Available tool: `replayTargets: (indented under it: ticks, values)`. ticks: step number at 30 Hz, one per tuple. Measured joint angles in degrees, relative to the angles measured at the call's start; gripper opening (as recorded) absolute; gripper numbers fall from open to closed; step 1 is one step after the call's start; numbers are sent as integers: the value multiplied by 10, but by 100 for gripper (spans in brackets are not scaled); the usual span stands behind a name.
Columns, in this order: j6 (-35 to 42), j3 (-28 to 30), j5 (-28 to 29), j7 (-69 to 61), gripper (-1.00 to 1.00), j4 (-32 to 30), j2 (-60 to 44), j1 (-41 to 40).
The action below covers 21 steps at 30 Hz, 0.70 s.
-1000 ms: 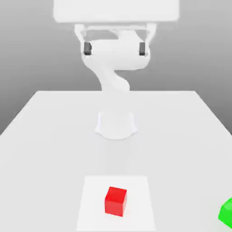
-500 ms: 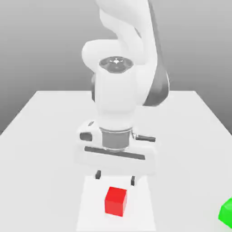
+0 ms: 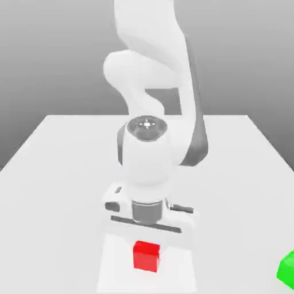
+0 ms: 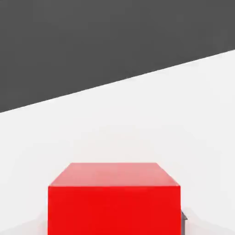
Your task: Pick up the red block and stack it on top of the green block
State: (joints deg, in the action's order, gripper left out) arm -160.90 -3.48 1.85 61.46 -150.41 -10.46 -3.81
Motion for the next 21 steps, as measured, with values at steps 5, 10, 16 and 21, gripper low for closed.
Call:
replayTargets:
  ticks: [5,10,16,21]
  values:
    - [72,-45,13,-22,-100,53,14,41]
    - [128,-110,47,-46,-100,147,-29,110]
    - [137,-144,102,-51,-100,236,-114,190]
    - [111,-131,120,-40,100,241,-147,204]
